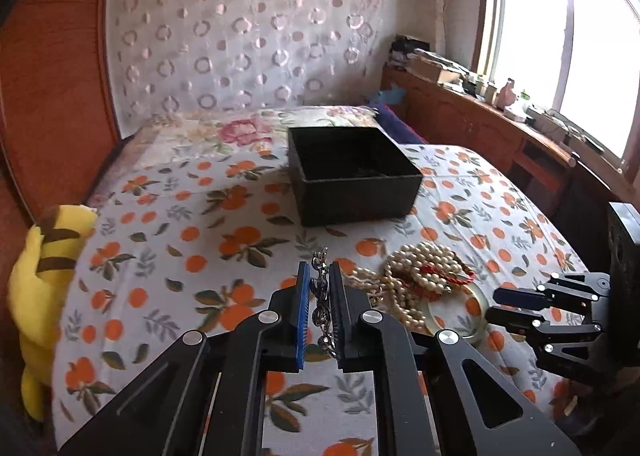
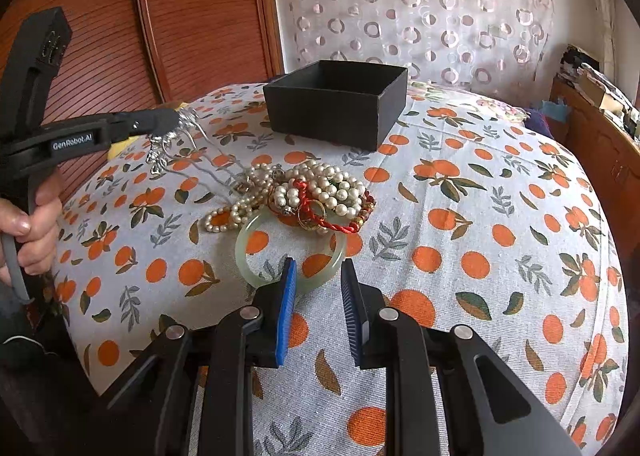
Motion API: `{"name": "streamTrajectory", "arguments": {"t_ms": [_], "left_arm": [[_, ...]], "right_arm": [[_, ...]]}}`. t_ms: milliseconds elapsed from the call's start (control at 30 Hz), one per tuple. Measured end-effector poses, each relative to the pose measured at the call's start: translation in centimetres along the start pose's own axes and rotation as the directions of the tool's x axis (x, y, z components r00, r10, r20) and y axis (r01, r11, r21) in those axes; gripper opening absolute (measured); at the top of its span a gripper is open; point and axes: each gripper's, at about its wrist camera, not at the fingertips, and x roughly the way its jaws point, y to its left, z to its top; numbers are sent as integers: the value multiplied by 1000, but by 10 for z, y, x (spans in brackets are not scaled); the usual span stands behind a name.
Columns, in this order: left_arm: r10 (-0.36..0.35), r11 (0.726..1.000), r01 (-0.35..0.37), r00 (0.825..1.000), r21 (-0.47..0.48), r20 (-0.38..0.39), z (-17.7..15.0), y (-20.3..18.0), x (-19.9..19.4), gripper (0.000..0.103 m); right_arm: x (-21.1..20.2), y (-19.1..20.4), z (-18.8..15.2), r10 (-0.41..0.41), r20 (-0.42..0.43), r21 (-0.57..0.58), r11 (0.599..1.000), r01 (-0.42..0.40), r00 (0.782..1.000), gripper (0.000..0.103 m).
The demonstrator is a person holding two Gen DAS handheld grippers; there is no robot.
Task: Organize jewelry
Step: 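Grasp the silver hair comb with the left tool while the right tool reaches the pearls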
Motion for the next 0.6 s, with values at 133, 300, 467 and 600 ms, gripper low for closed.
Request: {"name": "streamTrajectory", "arguments": {"t_ms": [133, 300, 467, 600], "left_arm": [[15, 1000, -15, 1000, -14, 9, -2, 9, -5, 8], [19, 999, -19, 1000, -29, 24, -4, 16, -12, 8], [19, 999, -19, 999, -29, 27, -5, 14, -13, 8], [16, 1000, -16, 999, -24, 32, -5, 12, -14, 8]], "right_arm": [[0, 1, 3, -8, -5, -6, 1000, 8, 1000, 25], [3, 5, 14, -1, 0, -17, 1000, 1, 1000, 25], [10, 14, 32, 24, 4, -38, 999, -24, 1000, 25], [21, 23, 44, 47, -7, -67, 997, -48, 999, 25]]}}
